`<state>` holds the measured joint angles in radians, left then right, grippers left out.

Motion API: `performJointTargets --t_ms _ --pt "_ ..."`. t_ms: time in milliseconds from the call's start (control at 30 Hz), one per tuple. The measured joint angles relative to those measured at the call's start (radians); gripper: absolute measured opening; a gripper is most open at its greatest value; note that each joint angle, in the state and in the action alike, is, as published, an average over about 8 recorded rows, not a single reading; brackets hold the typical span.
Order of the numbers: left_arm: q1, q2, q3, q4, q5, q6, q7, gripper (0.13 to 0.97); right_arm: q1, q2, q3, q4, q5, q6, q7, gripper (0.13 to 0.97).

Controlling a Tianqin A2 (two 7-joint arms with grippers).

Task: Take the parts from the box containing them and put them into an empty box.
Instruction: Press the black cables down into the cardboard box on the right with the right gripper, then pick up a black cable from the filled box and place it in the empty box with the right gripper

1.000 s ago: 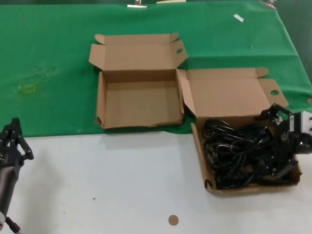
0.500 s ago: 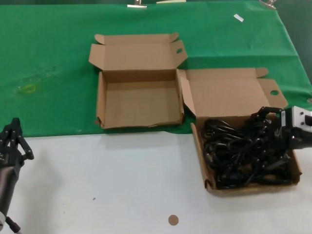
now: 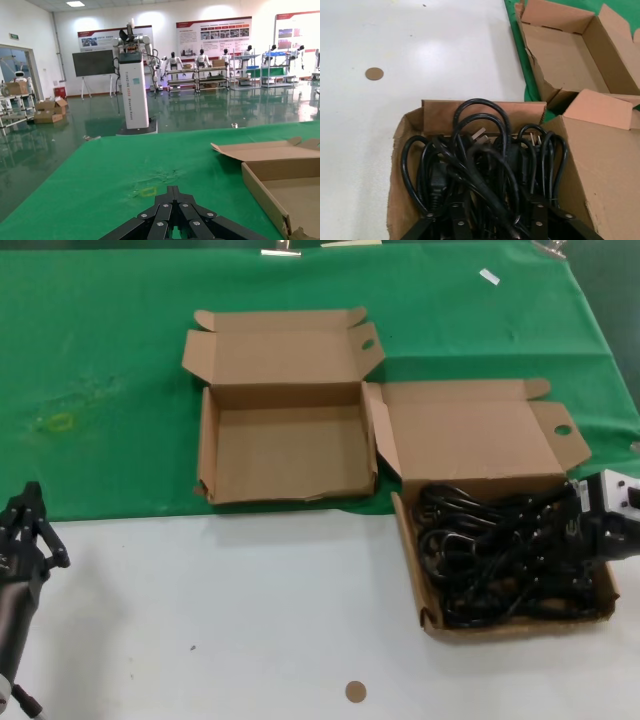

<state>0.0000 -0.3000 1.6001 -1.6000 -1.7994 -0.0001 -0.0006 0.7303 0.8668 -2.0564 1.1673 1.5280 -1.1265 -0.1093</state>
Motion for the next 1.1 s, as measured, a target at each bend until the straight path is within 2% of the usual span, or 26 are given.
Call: performJointTargets --t_ms 33,167,433,733,1100 --pt "0.000 0.000 0.000 0.000 0.000 0.000 0.000 0.144 0.000 0.000 0.002 0.001 -0.001 -0.005 0.000 0.434" --pt "0.000 0.000 0.000 0.000 0.000 0.000 0.000 0.144 -0.003 0.003 0.009 0.012 -0.004 -0.019 0.004 0.434" --pt "0.000 0.000 0.000 0.000 0.000 0.000 0.000 0.144 -0.014 0.009 0.026 0.047 -0.010 -0.030 0.019 0.270" --pt "0.000 0.000 0.000 0.000 0.000 0.000 0.000 0.144 -0.008 0.019 0.043 0.085 -0.015 -0.042 0.039 0.182" --pt "0.000 0.000 0.000 0.000 0.000 0.000 0.000 0.144 0.067 0.003 0.044 0.085 -0.048 -0.064 0.060 0.179"
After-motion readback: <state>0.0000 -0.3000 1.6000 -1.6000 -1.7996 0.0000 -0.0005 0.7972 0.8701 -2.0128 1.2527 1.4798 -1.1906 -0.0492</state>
